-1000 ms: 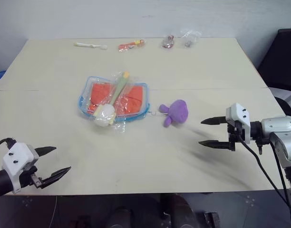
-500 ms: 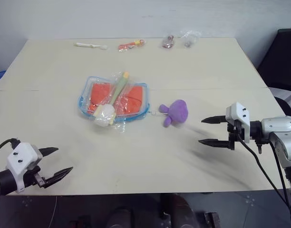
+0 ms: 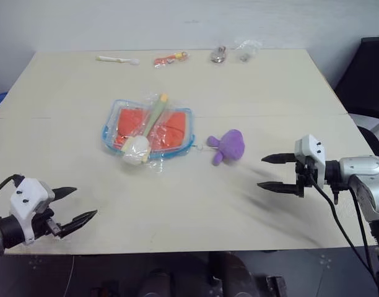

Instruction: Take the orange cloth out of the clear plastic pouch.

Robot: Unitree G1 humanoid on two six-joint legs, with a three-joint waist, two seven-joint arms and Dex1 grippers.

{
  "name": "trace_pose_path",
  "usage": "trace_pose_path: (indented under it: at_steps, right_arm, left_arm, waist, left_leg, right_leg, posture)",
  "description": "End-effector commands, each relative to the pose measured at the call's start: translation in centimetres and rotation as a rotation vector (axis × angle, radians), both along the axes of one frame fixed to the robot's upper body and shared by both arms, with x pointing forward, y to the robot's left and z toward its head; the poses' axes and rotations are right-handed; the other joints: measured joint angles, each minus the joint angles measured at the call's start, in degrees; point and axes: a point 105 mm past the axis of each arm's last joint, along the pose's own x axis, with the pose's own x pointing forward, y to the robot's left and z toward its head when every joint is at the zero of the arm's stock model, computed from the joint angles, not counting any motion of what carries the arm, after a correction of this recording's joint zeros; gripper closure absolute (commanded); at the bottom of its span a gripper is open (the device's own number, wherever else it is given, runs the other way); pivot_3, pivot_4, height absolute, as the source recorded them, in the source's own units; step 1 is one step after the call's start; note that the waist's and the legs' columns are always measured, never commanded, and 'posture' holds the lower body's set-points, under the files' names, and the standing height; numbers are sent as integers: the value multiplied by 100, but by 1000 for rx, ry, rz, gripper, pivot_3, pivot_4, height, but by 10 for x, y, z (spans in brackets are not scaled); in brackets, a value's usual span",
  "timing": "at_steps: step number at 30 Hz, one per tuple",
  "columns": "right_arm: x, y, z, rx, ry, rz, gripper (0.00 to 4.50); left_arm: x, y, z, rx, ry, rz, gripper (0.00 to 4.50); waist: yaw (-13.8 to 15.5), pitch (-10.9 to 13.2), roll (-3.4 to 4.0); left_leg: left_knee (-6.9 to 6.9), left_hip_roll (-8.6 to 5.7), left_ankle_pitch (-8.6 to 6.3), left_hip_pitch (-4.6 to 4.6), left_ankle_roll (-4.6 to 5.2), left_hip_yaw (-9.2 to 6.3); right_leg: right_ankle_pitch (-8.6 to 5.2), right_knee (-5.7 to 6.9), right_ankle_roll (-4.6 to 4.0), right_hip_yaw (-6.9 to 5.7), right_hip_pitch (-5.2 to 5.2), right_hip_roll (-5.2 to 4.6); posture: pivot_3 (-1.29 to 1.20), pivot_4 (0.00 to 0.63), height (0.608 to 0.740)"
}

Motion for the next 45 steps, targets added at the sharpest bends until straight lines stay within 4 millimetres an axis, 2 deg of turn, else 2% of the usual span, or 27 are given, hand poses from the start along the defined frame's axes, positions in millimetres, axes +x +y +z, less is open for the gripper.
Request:
trace_pose_path:
  at_steps: [1,4,8,11,14,17,20,23,28,31,41,42,45]
  right_arm:
    - [-9,15,18,56,-61,40,49]
    - [-16,31,32,97,-97,73,49]
    - [-32,55,45,137,-112,155,49]
    - [-41,69,48,145,-128,200,49]
    - [-46,78,51,164,-143,224,49]
    - [-47,82,51,178,-155,228,49]
    - [-47,86,50,182,-159,230,49]
    - [-49,87,50,181,-172,231,49]
    - [-49,87,53,193,-187,212,49]
    - [-49,87,53,194,-198,202,0]
    - [-47,88,50,200,-198,209,0]
    - [-47,89,50,201,-196,219,0]
    - [-47,92,51,204,-192,247,0]
  left_arm:
    - [8,-15,20,-59,-63,11,0]
    - [29,-28,45,-152,-96,59,0]
    - [69,-59,85,-272,-86,39,0]
    - [109,-75,103,-312,-28,114,0]
    - [142,-89,112,-337,21,168,0]
    - [174,-104,101,-269,88,196,0]
    - [200,-108,85,-208,136,237,0]
    - [215,-112,75,-185,167,252,0]
    - [224,-118,65,-157,184,233,0]
    - [226,-120,63,-174,181,225,590]
    - [215,-112,64,-163,176,240,3896]
    - [213,-105,68,-173,169,269,4107]
    - [205,-84,80,-193,142,348,4107]
  waist:
    - [3,0,-1]
    - [38,-2,-5]
    - [82,-8,-17]
    - [123,-13,-26]
    - [112,-12,-27]
    - [58,-10,-30]
    - [10,-9,-31]
    - [-9,-7,-36]
    - [-6,-5,-38]
    - [-2,-5,-39]
    - [5,-4,-41]
    - [6,-4,-41]
    - [-11,-3,-42]
  left_leg:
    - [0,0,0,0,0,0]
    - [15,-2,2,-1,-3,-11]
    - [18,-7,9,6,-13,-17]
    - [17,-14,12,12,-14,-19]
    - [0,-18,13,30,-15,-14]
    - [-8,-16,13,37,-15,-12]
    - [-8,-16,14,39,-17,-11]
    - [-7,-16,16,38,-18,-11]
    - [-6,-16,18,36,-17,-7]
    - [-3,-16,18,36,-16,-8]
    - [2,-16,20,35,-13,-10]
    - [2,-16,20,36,-13,-11]
    - [3,-15,20,37,-13,-13]
  right_leg:
    - [0,0,0,1,1,0]
    - [3,8,2,1,5,-3]
    - [7,19,-2,4,12,-5]
    - [7,22,-3,3,20,0]
    - [9,7,0,2,50,5]
    - [9,-7,0,-2,61,13]
    - [9,-8,0,-5,61,15]
    - [9,-6,0,-6,60,16]
    - [9,-6,0,-6,58,15]
    - [10,-6,2,-5,59,14]
    - [12,-6,5,-4,58,10]
    - [12,-5,5,-4,58,10]
    - [12,-6,5,-5,57,10]
  posture:
    - [0,150,740]
    - [0,150,740]
    - [0,150,740]
    - [0,150,740]
    - [0,150,740]
    - [0,150,740]
    - [0,150,740]
    - [0,150,740]
    - [0,150,740]
    - [0,150,740]
    - [0,150,740]
    - [0,150,740]
    - [0,150,740]
